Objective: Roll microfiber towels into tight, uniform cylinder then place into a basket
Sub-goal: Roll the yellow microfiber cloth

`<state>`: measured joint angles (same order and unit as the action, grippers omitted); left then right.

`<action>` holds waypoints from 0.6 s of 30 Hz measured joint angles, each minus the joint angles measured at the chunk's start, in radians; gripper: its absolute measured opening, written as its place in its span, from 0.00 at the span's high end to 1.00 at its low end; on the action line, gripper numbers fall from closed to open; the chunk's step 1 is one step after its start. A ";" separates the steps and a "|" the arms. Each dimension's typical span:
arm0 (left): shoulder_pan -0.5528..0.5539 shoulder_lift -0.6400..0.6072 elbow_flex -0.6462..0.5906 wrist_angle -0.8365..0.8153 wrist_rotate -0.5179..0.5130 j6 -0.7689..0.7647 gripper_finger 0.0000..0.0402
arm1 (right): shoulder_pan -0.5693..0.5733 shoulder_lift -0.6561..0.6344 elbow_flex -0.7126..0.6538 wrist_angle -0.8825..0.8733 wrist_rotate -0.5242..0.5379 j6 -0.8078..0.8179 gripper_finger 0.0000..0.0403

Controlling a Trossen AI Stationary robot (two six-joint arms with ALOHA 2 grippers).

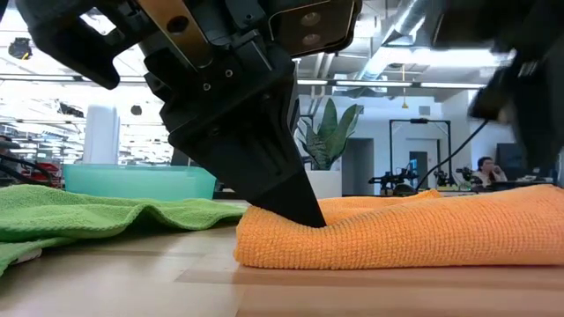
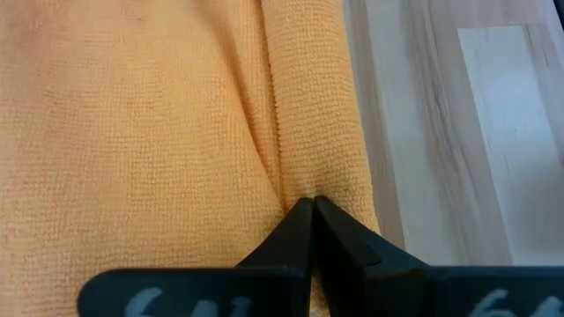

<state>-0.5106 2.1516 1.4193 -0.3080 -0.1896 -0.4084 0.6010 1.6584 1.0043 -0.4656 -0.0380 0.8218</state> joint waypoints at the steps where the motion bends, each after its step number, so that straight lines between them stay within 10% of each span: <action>1: 0.000 0.000 0.000 0.000 0.000 0.000 0.99 | 0.028 -0.013 0.001 0.017 0.052 -0.017 0.55; 8: 0.002 0.000 0.000 0.001 -0.001 0.000 0.99 | 0.231 0.029 0.004 0.207 0.428 -0.225 0.55; 18: 0.007 0.000 -0.002 0.009 0.002 0.000 0.99 | 0.259 0.193 0.056 0.263 0.593 -0.490 0.56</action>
<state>-0.5035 2.1517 1.4178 -0.2993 -0.1875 -0.4080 0.8604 1.8517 1.0600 -0.2028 0.5545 0.3319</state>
